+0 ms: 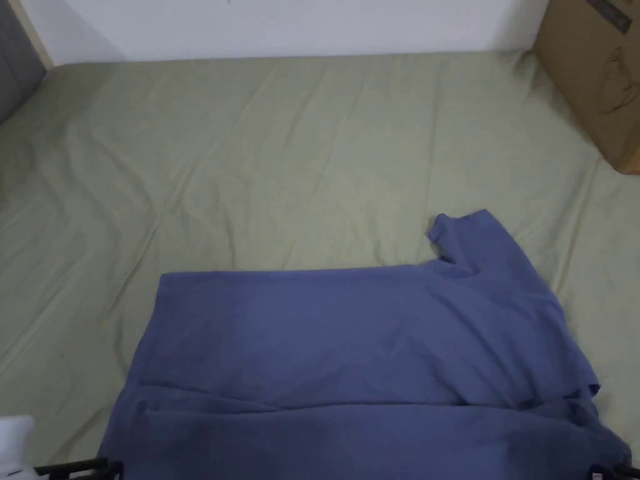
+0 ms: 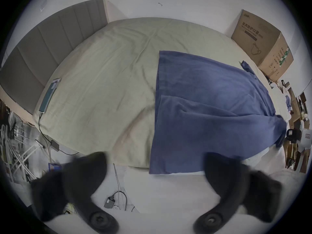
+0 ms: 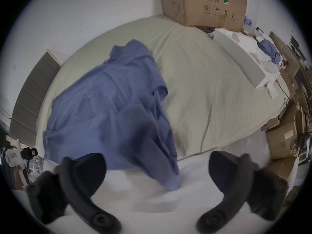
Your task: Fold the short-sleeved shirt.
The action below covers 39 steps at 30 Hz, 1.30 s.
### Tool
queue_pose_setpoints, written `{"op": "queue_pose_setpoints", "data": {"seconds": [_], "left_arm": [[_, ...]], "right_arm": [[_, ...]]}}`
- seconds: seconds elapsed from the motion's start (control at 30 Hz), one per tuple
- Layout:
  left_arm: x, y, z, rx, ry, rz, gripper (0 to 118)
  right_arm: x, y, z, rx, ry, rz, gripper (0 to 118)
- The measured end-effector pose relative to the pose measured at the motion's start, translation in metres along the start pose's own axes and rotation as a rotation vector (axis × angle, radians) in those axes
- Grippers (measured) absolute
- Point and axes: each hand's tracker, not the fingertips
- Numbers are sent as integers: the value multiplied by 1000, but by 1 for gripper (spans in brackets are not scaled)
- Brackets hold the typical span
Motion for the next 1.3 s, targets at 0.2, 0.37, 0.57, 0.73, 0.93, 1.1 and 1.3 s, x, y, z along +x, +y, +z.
{"op": "queue_pose_setpoints", "data": {"seconds": [0.2, 0.37, 0.57, 0.73, 0.93, 1.1, 1.3], "left_arm": [[6, 48, 20, 122, -143, 72, 111], [35, 108, -14, 183, -122, 23, 0], [57, 172, -60, 153, -210, 9, 0], [55, 201, -90, 115, -156, 11, 17], [31, 214, -119, 48, -138, 61, 104], [27, 220, -136, 23, -136, 63, 107], [40, 236, -168, -39, -131, -45, 107]], "right_arm": [[4, 53, 9, 94, 48, 34, 80], [-15, 123, -38, 136, 76, 123, 2], [-32, 214, -136, 88, 100, 144, 0], [-57, 252, -213, -75, -19, 215, 101], [-51, 263, -260, -155, -21, 222, 86], [-63, 258, -242, -105, -87, 322, 37], [-68, 257, -244, -113, -75, 287, 1]]}}
